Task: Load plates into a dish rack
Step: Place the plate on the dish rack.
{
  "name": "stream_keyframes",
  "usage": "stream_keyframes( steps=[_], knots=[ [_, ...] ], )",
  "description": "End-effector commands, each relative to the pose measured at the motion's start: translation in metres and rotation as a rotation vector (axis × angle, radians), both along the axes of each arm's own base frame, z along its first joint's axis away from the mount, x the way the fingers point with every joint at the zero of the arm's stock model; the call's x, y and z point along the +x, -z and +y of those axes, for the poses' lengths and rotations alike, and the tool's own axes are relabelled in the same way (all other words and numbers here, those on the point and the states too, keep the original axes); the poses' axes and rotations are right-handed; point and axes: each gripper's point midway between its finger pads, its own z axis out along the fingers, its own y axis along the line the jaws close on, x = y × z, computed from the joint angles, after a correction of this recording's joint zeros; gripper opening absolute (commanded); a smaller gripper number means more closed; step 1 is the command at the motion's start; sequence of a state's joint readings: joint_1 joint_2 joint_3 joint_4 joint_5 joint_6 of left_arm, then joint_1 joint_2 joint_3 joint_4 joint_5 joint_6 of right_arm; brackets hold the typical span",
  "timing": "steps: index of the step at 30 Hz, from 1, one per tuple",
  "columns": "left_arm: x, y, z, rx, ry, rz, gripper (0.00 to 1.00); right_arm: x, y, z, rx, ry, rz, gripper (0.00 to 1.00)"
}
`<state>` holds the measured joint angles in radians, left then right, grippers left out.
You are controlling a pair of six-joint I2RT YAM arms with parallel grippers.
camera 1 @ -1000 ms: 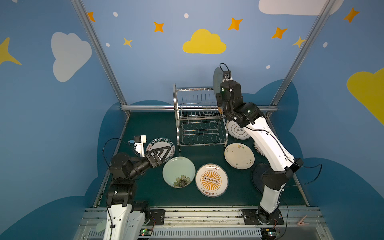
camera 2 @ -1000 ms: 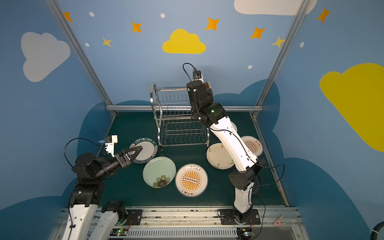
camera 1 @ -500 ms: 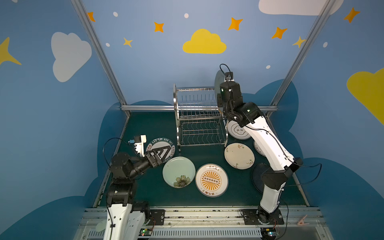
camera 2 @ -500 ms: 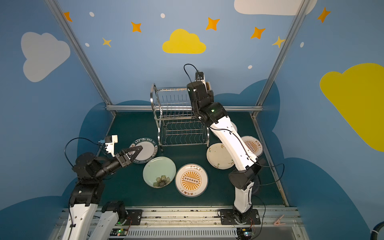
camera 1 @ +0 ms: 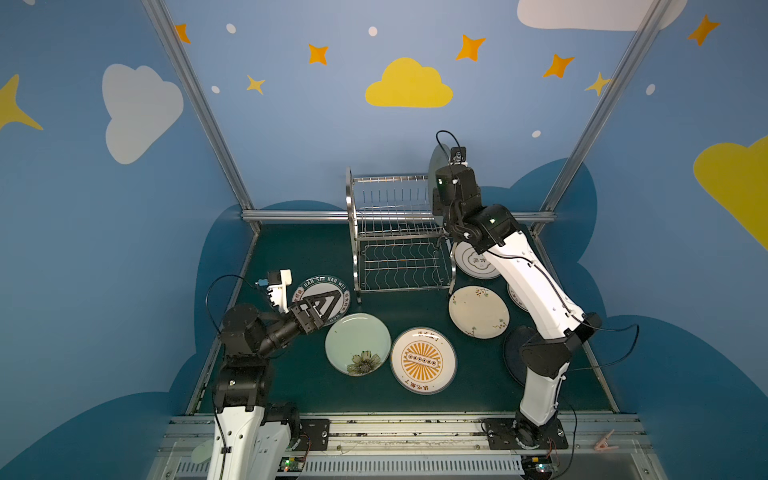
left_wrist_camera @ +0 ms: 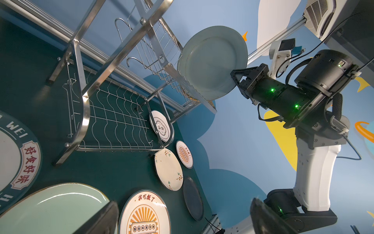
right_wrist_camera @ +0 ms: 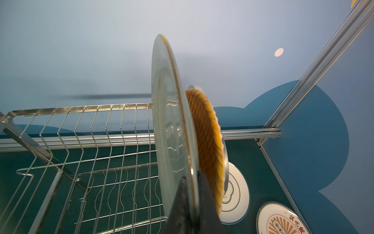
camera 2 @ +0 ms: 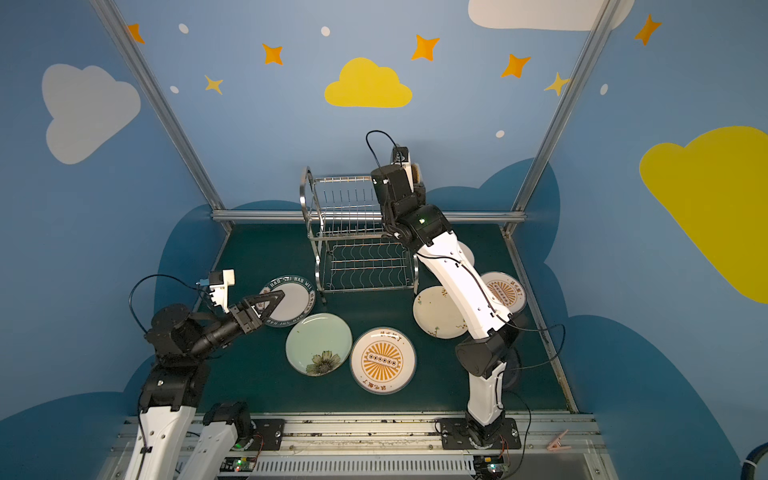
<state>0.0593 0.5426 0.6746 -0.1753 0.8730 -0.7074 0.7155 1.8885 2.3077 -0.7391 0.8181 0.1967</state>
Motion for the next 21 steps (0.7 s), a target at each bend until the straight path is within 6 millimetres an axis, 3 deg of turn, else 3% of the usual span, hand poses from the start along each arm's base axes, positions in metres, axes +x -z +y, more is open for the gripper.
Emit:
stream_keyframes(
  steps=[1, 8, 14, 21],
  knots=[
    [0.002, 0.0, 0.002, 0.006, -0.008, -0.012, 1.0, -0.007, -0.034, 0.0, 0.093, 0.032, -0.098, 0.0],
    [0.001, 0.0, 0.002, 0.007, -0.008, -0.014, 1.0, -0.007, -0.039, 0.005, 0.079, 0.028, -0.109, 0.0],
    [0.001, -0.001, 0.002, 0.008, -0.012, -0.017, 1.0, -0.011, -0.056, 0.002, 0.071, 0.028, -0.146, 0.0],
    [0.001, -0.001, 0.003, 0.008, -0.015, -0.016, 1.0, -0.01, -0.054, 0.004, 0.081, 0.019, -0.139, 0.0]
  ],
)
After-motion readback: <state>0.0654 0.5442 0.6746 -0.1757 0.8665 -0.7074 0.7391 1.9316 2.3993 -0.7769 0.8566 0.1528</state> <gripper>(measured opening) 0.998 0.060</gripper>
